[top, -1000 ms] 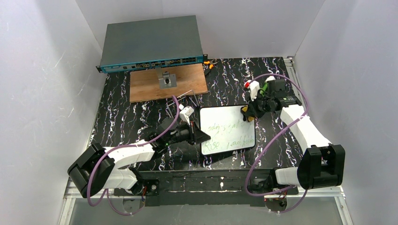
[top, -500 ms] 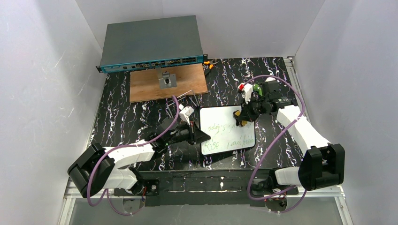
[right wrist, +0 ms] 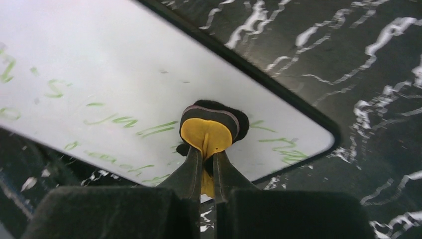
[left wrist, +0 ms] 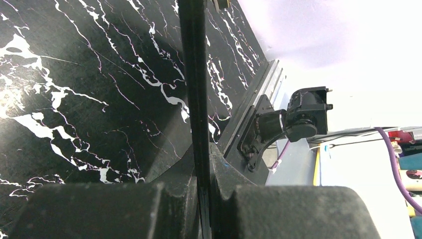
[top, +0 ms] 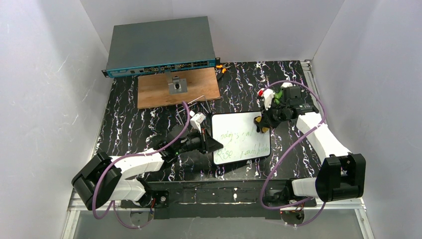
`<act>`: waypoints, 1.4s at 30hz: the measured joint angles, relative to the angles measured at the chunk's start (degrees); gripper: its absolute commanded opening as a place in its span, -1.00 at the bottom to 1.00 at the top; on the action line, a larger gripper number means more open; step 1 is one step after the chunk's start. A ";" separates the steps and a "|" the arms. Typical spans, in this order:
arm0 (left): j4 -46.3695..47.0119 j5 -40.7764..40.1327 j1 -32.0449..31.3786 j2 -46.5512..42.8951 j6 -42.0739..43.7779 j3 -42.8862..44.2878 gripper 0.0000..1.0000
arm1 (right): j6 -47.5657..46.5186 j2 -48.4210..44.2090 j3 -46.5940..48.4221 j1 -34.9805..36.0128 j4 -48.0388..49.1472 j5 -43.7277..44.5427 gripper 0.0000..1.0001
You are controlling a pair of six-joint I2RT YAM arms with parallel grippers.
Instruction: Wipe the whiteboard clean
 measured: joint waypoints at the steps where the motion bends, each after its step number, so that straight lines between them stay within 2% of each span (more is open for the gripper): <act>1: 0.04 0.04 0.00 0.00 0.15 0.00 -1.00 | -1.33 0.07 0.00 -0.04 -1.40 -1.55 -0.97; 5: 0.24 0.33 0.00 0.00 0.98 0.00 -1.00 | -3.87 0.15 0.00 0.52 -5.01 -6.75 -0.97; 9: 0.44 0.50 0.00 0.00 1.57 0.00 -1.00 | -2.47 0.33 1.05 0.79 -5.62 -7.89 -0.97; 18: 0.00 0.44 0.00 -0.37 1.77 0.00 -1.00 | 3.30 1.44 4.59 -0.35 -0.83 -1.55 -0.97; 24: -0.20 0.37 0.00 -0.44 1.53 0.00 -1.00 | 2.08 1.51 2.51 -3.08 0.20 0.52 -0.97; 33: 0.13 0.59 -0.02 -0.42 2.08 0.00 -1.00 | -6.97 1.11 0.74 -2.60 -7.63 -8.90 -0.97; 37: 0.17 0.98 -0.04 -0.42 2.56 -0.02 -1.00 | -7.06 0.63 0.76 -1.68 -8.44 -11.50 -0.97; 42: 0.20 1.11 -0.07 -0.42 2.75 0.00 -1.00 | -2.36 0.74 2.86 -1.49 -6.10 -10.10 -0.97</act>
